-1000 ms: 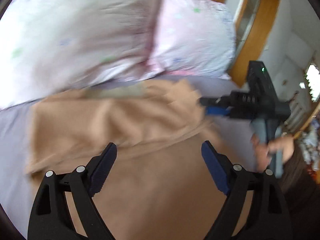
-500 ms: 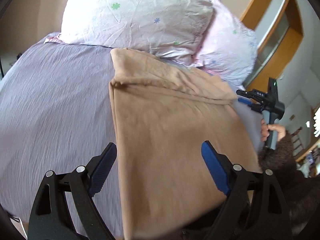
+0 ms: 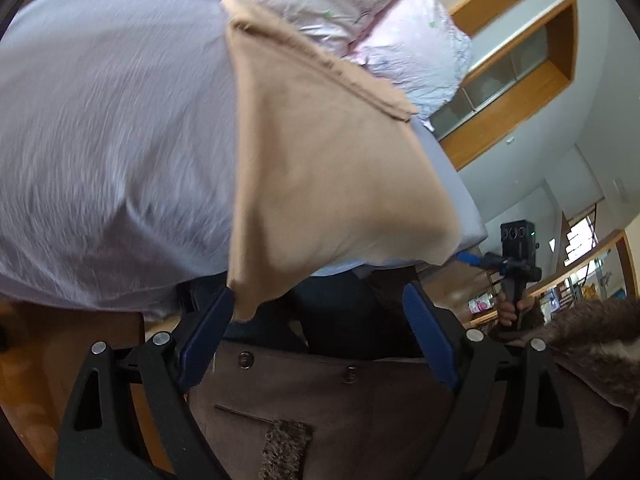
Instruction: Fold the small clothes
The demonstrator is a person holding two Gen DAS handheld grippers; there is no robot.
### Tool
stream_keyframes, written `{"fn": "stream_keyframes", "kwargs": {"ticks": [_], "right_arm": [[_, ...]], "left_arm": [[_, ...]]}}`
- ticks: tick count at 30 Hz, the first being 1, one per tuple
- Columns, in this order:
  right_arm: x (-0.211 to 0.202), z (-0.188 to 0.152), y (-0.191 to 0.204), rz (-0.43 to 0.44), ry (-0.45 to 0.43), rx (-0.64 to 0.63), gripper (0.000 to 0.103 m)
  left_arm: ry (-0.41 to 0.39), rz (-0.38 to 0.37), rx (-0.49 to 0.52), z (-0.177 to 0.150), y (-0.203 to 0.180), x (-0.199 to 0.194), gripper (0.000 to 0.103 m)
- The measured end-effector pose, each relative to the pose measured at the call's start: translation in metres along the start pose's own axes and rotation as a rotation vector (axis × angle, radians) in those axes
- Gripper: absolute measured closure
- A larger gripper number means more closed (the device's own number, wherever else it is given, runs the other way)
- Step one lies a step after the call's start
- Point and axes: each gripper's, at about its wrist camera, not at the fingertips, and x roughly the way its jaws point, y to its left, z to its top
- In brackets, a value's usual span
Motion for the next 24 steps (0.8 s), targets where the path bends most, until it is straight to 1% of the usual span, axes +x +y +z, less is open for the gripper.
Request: {"fn": "stream_keyframes", "kwargs": {"ticks": [2,4,5,6,7,8,9,10,11,12,15,16,17,18,20,21,22,23,24], "right_arm": [[0.014,0.002,-0.009,0.021,0.011,0.02,0.015],[0.028,0.007,-0.017,0.053,0.021,0.03,0.016],[0.032,0.007,-0.019,0.069,0.026,0.032,0.018],[0.036,0.01,-0.021,0.088,0.03,0.033,0.023],[0.041,0.011,-0.021,0.118,0.035,0.028,0.042],[0.043,0.01,-0.021,0.139,0.041,0.018,0.073],[0.043,0.009,-0.017,0.157,0.048,0.001,0.095],[0.039,0.006,-0.012,0.175,0.055,-0.028,0.096],[0.031,0.005,-0.006,0.198,0.054,-0.056,0.096],[0.023,0.006,0.003,0.222,0.043,-0.085,0.096],[-0.009,0.028,0.029,0.277,-0.062,-0.172,0.096],[-0.023,0.045,0.038,0.301,-0.122,-0.201,0.096],[-0.03,0.058,0.043,0.315,-0.164,-0.216,0.096],[-0.037,0.079,0.048,0.334,-0.211,-0.228,0.096],[-0.041,0.122,0.053,0.316,-0.278,-0.222,0.096],[-0.04,0.147,0.051,0.298,-0.302,-0.202,0.096],[-0.031,0.179,0.05,0.273,-0.329,-0.159,0.096],[-0.026,0.2,0.041,0.254,-0.343,-0.127,0.096],[-0.014,0.234,0.029,0.226,-0.363,-0.064,0.096]], "left_arm": [[0.003,0.023,-0.023,0.001,0.008,0.01,0.016],[0.0,0.028,-0.049,0.001,0.015,0.016,0.016],[-0.007,0.011,-0.057,0.002,0.017,0.018,0.016],[-0.015,-0.008,-0.063,0.001,0.019,0.018,0.019],[-0.025,-0.039,-0.081,0.004,0.021,0.022,0.023],[-0.027,-0.067,-0.096,0.006,0.022,0.024,0.034],[-0.027,-0.093,-0.106,0.006,0.022,0.024,0.058],[-0.017,-0.148,-0.128,0.008,0.023,0.025,0.07],[-0.017,-0.163,-0.138,0.007,0.022,0.023,0.084],[-0.019,-0.172,-0.142,0.008,0.021,0.018,0.088],[-0.067,-0.186,-0.103,0.027,0.006,-0.003,0.09],[-0.104,-0.179,-0.076,0.043,-0.002,-0.012,0.09],[-0.135,-0.165,-0.047,0.06,-0.009,-0.017,0.09],[-0.159,-0.147,-0.024,0.073,-0.013,-0.019,0.09],[-0.212,-0.095,0.015,0.117,-0.017,-0.015,0.09],[-0.233,-0.072,0.015,0.146,-0.014,-0.006,0.09],[-0.251,-0.055,-0.001,0.169,-0.009,0.002,0.09],[-0.267,-0.045,-0.022,0.191,-0.002,0.008,0.094],[-0.286,-0.031,-0.051,0.215,0.006,0.017,0.097]]}}
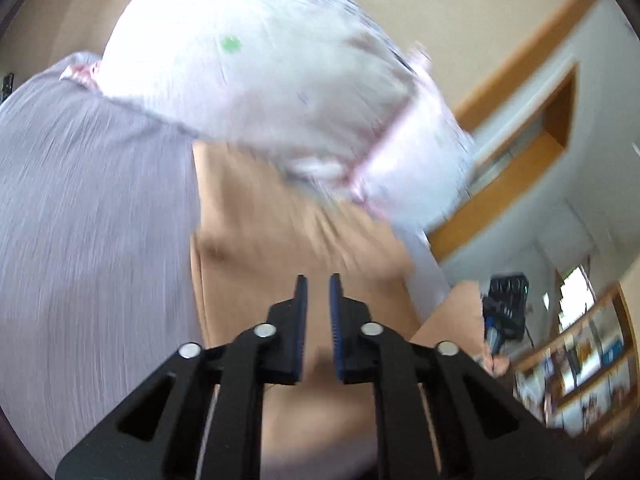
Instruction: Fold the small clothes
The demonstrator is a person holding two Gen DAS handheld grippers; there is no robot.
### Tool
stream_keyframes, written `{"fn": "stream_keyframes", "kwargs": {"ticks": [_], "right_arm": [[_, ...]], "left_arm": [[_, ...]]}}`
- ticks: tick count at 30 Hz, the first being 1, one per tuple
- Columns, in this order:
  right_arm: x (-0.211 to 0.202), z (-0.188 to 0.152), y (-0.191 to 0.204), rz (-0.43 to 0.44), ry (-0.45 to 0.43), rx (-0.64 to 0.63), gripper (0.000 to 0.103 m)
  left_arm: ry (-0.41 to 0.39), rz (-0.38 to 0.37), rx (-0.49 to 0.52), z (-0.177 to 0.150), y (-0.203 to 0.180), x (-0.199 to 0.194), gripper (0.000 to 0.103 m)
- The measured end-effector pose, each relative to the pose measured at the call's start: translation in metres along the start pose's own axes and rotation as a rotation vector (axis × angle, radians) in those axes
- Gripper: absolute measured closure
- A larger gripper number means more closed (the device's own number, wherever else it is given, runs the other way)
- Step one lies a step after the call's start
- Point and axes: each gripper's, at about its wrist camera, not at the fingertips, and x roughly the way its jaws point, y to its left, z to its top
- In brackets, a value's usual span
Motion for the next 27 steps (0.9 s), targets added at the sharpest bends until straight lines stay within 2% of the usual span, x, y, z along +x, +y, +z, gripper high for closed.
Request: {"fn": "stream_keyframes", "kwargs": {"ticks": [3,5,6,7,8,9,13,14,15,16,17,18,21,22,24,27], "right_arm": [[0.053,0.049,-0.048,-0.089,-0.039,0.178,0.096],[0.073,0.067,-0.073,-0.13,-0.062,0.246,0.096],[0.077,0.071,-0.084,-0.141,-0.065,0.277,0.096],[0.08,0.073,-0.094,-0.125,-0.07,0.313,0.096],[0.08,0.07,-0.097,-0.105,-0.068,0.325,0.096],[0.079,0.068,-0.096,-0.101,-0.063,0.313,0.096],[0.07,0.062,-0.091,-0.096,-0.057,0.266,0.096],[0.072,0.063,-0.09,-0.093,-0.057,0.262,0.096],[0.075,0.063,-0.09,-0.097,-0.056,0.252,0.096],[0.077,0.063,-0.087,-0.105,-0.051,0.236,0.096],[0.079,0.063,-0.086,-0.11,-0.045,0.229,0.096],[0.081,0.061,-0.085,-0.113,-0.039,0.228,0.095],[0.082,0.058,-0.081,-0.117,-0.037,0.227,0.095],[0.082,0.058,-0.081,-0.115,-0.038,0.225,0.095],[0.084,0.061,-0.08,-0.113,-0.039,0.219,0.094],[0.083,0.063,-0.079,-0.114,-0.038,0.206,0.094]], "left_arm": [[-0.029,0.06,-0.098,0.044,0.028,0.04,0.101],[-0.028,0.108,-0.191,0.067,0.057,0.066,0.101],[-0.022,0.113,-0.224,0.071,0.067,0.071,0.101],[-0.008,0.087,-0.267,0.073,0.077,0.074,0.101],[0.02,0.051,-0.272,0.07,0.079,0.075,0.101],[0.056,0.021,-0.232,0.065,0.075,0.074,0.101],[0.187,-0.031,-0.141,0.045,0.058,0.071,0.099],[0.208,-0.043,-0.13,0.043,0.054,0.073,0.092],[0.229,-0.051,-0.116,0.042,0.049,0.075,0.069],[0.248,-0.05,-0.086,0.044,0.043,0.079,0.053],[0.256,-0.055,-0.064,0.046,0.038,0.082,0.025],[0.258,-0.063,-0.05,0.05,0.033,0.09,0.019],[0.302,-0.082,-0.038,0.062,0.024,0.11,0.02],[0.347,-0.053,-0.02,0.065,0.021,0.122,0.022],[0.408,-0.007,-0.005,0.066,0.017,0.142,0.033],[0.492,0.082,0.023,0.061,0.017,0.163,0.041]]}}
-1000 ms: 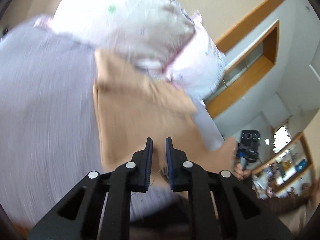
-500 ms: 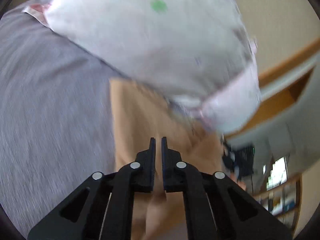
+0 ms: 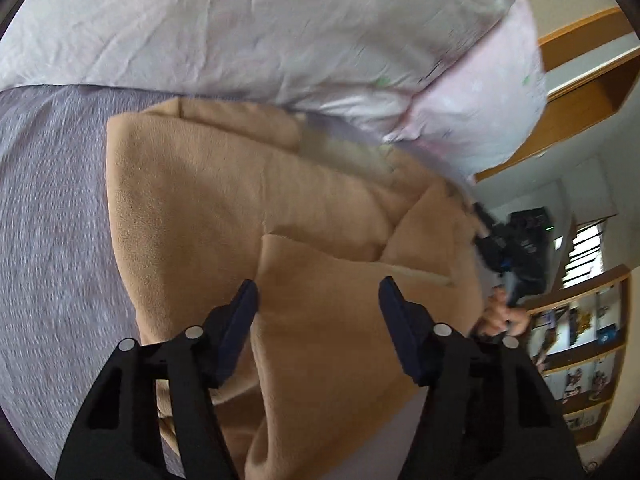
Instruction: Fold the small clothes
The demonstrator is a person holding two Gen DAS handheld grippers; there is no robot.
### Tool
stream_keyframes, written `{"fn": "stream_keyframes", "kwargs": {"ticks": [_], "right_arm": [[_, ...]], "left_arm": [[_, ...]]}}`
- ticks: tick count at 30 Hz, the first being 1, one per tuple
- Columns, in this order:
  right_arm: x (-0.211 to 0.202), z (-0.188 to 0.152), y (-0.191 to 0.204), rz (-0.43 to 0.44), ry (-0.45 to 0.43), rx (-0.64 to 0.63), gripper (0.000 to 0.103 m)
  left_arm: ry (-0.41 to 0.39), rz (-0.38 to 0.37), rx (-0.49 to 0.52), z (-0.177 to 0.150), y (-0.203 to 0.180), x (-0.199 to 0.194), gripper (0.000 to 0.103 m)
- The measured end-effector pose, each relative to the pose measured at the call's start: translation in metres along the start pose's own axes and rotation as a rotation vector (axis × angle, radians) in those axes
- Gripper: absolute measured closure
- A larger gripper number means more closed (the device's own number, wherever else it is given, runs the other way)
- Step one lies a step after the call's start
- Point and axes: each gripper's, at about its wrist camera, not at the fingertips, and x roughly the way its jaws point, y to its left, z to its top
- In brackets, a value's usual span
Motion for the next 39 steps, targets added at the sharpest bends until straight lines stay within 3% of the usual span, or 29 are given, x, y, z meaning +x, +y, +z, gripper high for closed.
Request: {"fn": "stream_keyframes", "kwargs": {"ticks": [3,6,9,13,14,15,18,21,26,30,34,37,38,39], "right_arm": [[0.0,0.0,0.0,0.001,0.002,-0.003,0.094],[0.0,0.001,-0.001,0.006,0.003,0.001,0.094],[-0.002,0.001,0.0,0.016,-0.001,-0.001,0.094],[0.001,0.001,-0.001,0.009,0.007,-0.003,0.094],[0.001,0.0,-0.002,0.008,0.01,0.0,0.094],[0.001,0.0,-0.002,0.005,0.01,0.002,0.094],[-0.004,0.002,0.0,0.002,-0.011,-0.002,0.096],[-0.008,0.012,0.001,-0.005,-0.036,0.003,0.096],[0.008,0.044,0.004,-0.043,-0.073,0.028,0.096],[0.03,0.057,-0.012,-0.131,-0.083,0.104,0.096],[0.047,0.06,-0.04,-0.226,-0.07,0.229,0.096],[0.056,0.066,-0.052,-0.227,-0.055,0.297,0.086],[0.054,0.069,-0.051,-0.229,-0.076,0.299,0.072],[0.048,0.073,-0.049,-0.239,-0.116,0.293,0.042]], "left_arm": [[0.049,0.078,0.032,0.0,-0.003,0.013,0.048],[0.047,0.121,0.029,0.002,-0.001,0.013,0.056],[0.004,0.153,0.02,0.004,0.005,0.003,0.056],[0.018,0.165,0.057,0.004,0.001,0.013,0.056],[0.018,0.163,0.067,0.004,-0.002,0.014,0.064],[0.027,0.139,0.068,0.003,-0.003,0.016,0.1],[0.024,0.124,0.093,0.001,-0.011,0.016,0.099],[-0.034,0.124,0.094,0.006,-0.013,0.007,0.099],[-0.231,0.16,-0.02,0.037,0.012,-0.02,0.099],[-0.297,0.233,-0.137,0.051,0.045,-0.018,0.099],[-0.333,0.225,-0.25,0.052,0.076,-0.015,0.099],[-0.371,0.217,-0.257,0.051,0.078,-0.021,0.099],[-0.406,0.216,-0.253,0.05,0.076,-0.028,0.099],[-0.435,0.21,-0.249,0.048,0.077,-0.035,0.099]]}}
